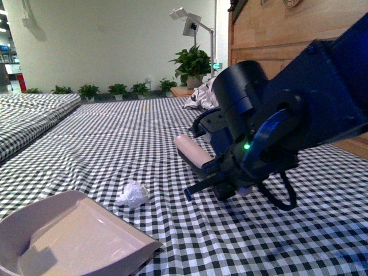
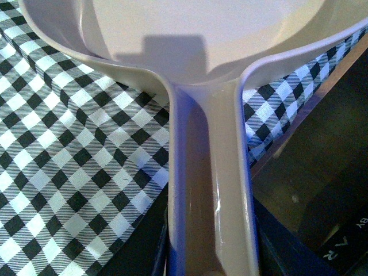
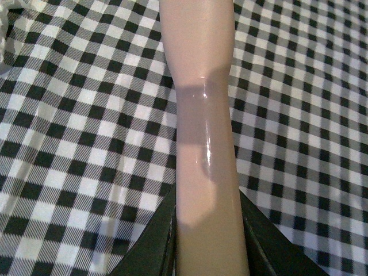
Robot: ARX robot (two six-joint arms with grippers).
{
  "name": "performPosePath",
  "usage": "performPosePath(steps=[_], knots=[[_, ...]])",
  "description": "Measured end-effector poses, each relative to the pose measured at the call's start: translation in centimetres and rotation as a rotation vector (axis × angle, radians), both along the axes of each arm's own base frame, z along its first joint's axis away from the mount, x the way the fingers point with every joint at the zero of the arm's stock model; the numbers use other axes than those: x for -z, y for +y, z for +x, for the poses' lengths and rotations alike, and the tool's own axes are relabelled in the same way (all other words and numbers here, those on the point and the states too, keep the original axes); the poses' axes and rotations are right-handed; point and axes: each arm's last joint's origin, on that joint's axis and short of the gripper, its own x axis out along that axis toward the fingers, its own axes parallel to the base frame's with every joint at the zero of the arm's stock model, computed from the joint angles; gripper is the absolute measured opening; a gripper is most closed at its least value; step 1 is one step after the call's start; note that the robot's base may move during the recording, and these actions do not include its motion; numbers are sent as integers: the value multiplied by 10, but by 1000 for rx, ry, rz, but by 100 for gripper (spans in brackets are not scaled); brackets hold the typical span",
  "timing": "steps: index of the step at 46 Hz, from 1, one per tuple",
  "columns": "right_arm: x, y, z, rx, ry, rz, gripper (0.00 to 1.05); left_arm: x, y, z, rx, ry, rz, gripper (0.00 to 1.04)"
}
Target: Clean up trash
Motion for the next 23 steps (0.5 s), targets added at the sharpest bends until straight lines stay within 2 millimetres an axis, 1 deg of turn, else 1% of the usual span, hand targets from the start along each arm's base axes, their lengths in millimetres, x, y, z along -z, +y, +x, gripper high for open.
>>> performPosePath(steps=[4, 8, 14, 23], knots=[[5, 14, 11, 2, 27, 5, 21, 0, 0, 0, 0, 0, 0, 27], [7, 24, 15, -7, 49, 0, 21, 0, 0, 0, 0, 0, 0, 27], [9, 33, 15, -32, 79, -8, 21, 0, 0, 0, 0, 0, 0, 27], [13, 43, 9, -105, 134, -43, 21, 0, 0, 0, 0, 0, 0, 27]])
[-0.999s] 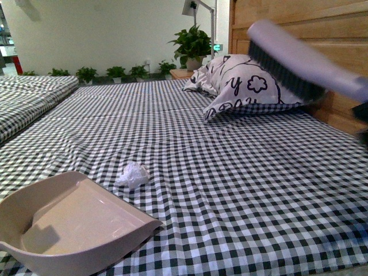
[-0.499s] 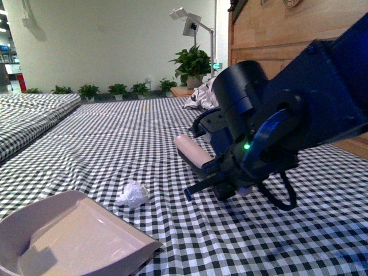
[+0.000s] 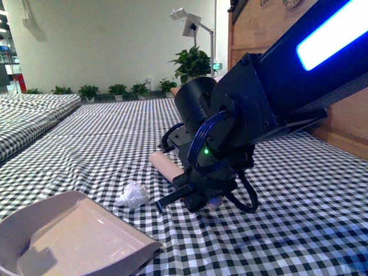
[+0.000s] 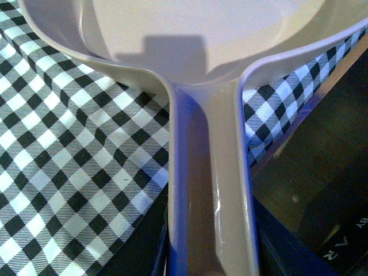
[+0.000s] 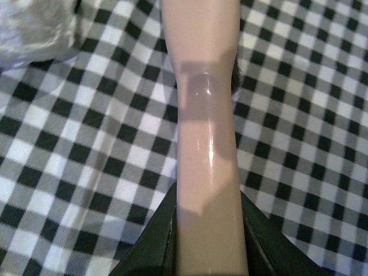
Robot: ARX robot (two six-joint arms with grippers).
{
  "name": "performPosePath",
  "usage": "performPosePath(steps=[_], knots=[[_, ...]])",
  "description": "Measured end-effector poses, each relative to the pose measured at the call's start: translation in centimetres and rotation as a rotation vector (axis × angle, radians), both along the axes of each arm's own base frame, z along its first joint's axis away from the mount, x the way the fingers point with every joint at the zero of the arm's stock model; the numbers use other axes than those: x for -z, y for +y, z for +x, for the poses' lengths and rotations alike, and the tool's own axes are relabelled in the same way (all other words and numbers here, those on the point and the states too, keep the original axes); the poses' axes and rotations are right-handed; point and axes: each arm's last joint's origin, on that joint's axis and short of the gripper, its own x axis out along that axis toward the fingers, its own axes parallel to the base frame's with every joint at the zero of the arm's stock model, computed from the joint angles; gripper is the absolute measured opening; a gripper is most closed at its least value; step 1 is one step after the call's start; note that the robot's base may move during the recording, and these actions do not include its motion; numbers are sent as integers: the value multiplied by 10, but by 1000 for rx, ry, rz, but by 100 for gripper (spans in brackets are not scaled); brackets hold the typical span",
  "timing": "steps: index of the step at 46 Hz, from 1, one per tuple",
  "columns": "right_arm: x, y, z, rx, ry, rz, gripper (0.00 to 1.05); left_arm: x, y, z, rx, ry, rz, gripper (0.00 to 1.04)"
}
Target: Clean up trash
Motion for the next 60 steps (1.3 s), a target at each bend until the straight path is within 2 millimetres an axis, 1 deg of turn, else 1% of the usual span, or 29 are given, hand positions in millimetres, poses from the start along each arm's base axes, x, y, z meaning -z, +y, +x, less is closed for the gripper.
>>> performPosePath(steps=[5, 8, 10, 11, 14, 16, 18, 20, 24, 27, 30, 34, 37, 40, 43, 45, 46, 49, 52, 56, 60], knots=[[1, 3, -6, -85, 77, 27, 21, 0, 0, 0, 0, 0, 0, 27], [-3, 3, -17, -209, 166, 85, 21, 0, 0, 0, 0, 0, 0, 27], [-9, 3, -25, -289, 207, 122, 21, 0, 0, 0, 0, 0, 0, 27], [-16, 1, -31, -353, 234, 149, 21, 0, 0, 0, 0, 0, 0, 27], [-34, -2, -42, -461, 253, 201, 21, 0, 0, 0, 0, 0, 0, 27], [-51, -6, -47, -514, 236, 228, 21, 0, 0, 0, 0, 0, 0, 27], [-65, -10, -49, -526, 199, 234, 21, 0, 0, 0, 0, 0, 0, 27], [-78, -17, -47, -509, 153, 236, 21, 0, 0, 0, 0, 0, 0, 27], [-90, -33, -37, -462, 89, 242, 21, 0, 0, 0, 0, 0, 0, 27], [-90, -45, -28, -392, 41, 212, 21, 0, 0, 0, 0, 0, 0, 27], [-87, -52, -24, -353, 14, 198, 21, 0, 0, 0, 0, 0, 0, 27], [-82, -66, -17, -249, -58, 177, 21, 0, 0, 0, 0, 0, 0, 27], [-82, -77, -16, -177, -92, 182, 21, 0, 0, 0, 0, 0, 0, 27], [-84, -87, -18, -146, -112, 197, 21, 0, 0, 0, 0, 0, 0, 27], [-90, -102, -22, -100, -123, 227, 21, 0, 0, 0, 2, -2, -3, 27], [-93, -112, -25, -72, -130, 247, 21, 0, 0, 0, -5, -35, -38, 27], [-97, -119, -29, -54, -140, 263, 21, 1, 1, 0, -10, -69, -46, 27], [-104, -133, -36, -12, -151, 291, 21, 2, 0, 0, -31, -124, -86, 27], [-118, -161, -53, 60, -180, 344, 21, -8, 2, 1, -83, -218, -111, 27], [-126, -178, -67, 92, -190, 392, 21, -20, 3, 0, -126, -271, -123, 27], [-135, -198, -90, 128, -208, 451, 21, -37, 4, -6, -193, -334, -136, 27]])
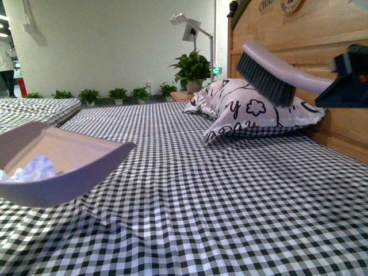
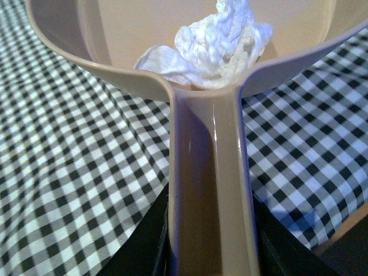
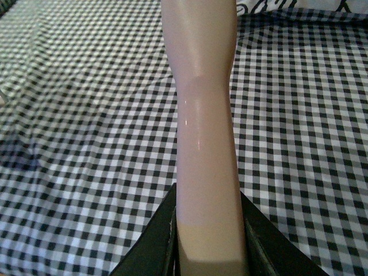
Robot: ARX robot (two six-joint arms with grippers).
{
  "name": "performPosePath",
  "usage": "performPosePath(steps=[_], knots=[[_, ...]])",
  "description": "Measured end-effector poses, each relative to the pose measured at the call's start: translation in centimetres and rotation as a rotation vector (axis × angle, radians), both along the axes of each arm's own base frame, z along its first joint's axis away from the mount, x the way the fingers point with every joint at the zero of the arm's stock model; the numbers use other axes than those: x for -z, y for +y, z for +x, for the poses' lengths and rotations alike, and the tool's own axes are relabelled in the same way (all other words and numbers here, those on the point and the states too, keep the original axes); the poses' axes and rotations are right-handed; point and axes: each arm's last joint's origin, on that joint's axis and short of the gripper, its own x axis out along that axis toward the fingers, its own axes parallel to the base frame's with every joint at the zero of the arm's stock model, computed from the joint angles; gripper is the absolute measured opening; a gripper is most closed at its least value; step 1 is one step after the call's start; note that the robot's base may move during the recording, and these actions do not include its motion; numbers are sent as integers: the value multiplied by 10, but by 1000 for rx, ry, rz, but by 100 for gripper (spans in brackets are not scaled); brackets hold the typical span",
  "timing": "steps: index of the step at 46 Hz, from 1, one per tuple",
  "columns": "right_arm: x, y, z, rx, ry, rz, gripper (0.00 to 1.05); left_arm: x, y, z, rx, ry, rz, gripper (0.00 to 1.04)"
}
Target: Clean up trash
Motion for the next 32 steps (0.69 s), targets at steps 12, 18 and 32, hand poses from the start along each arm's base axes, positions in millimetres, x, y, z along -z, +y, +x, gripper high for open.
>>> performPosePath(steps=[12, 18, 32], knots=[[-40, -32, -75, 28, -102, 157, 21, -45, 0, -32, -296, -207, -47, 27], [-62, -39, -106, 47, -171, 215, 21, -57, -4, -51, -455, -286, -94, 27], [-80, -51, -164, 121, -271, 311, 21, -68, -39, -109, -430, -382, -193, 27]])
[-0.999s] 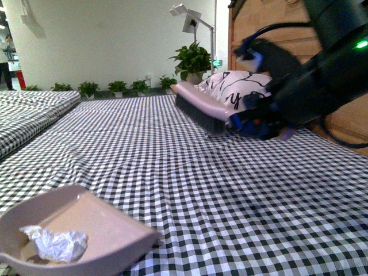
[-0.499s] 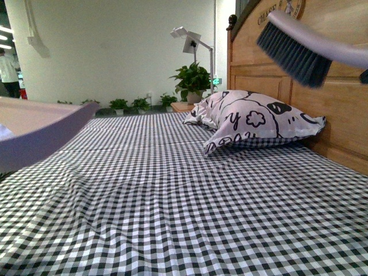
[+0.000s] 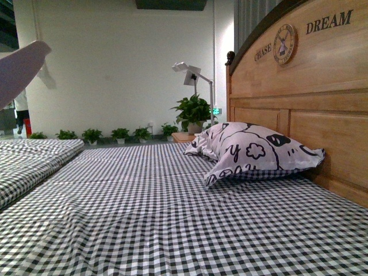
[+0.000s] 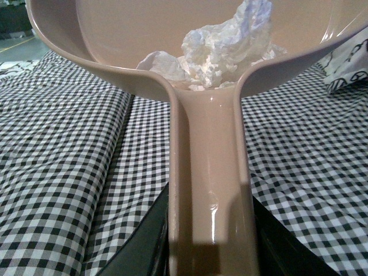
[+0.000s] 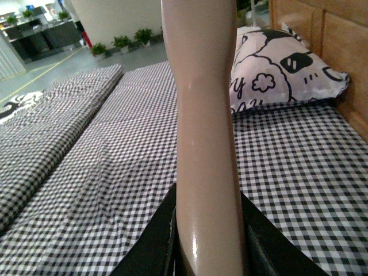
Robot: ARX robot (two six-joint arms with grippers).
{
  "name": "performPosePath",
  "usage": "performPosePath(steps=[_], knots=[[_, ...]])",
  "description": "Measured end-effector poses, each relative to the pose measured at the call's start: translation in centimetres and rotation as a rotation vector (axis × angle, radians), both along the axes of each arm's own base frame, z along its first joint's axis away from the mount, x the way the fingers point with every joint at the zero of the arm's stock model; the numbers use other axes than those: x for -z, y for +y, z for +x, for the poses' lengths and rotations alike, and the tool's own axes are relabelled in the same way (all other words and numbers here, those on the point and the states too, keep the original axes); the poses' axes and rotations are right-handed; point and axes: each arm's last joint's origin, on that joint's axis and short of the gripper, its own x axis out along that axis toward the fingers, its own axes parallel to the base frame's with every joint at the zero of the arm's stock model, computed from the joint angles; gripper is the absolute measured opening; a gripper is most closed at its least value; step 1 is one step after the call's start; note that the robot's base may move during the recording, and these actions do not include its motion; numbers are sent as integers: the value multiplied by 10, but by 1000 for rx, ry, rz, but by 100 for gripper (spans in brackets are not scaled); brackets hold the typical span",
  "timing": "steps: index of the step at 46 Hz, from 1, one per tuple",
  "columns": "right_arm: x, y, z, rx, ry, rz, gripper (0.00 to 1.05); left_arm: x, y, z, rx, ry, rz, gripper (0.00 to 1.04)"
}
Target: Clean up trash
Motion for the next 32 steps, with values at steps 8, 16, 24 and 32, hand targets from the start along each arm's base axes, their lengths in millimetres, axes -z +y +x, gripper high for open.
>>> performPosePath(steps=[8, 16, 24, 32], knots=[[-1, -5, -25, 29, -20, 34, 21, -6, -9, -31, 0, -52, -18, 27], [1, -7, -43, 49, -50, 43, 21, -8, -15, -52, 3, -94, -47, 27], [1, -9, -43, 104, -68, 47, 21, 5, -18, -51, 27, -74, -85, 27], [2, -9, -42, 120, -63, 46, 21, 8, -18, -51, 36, -69, -101, 27]])
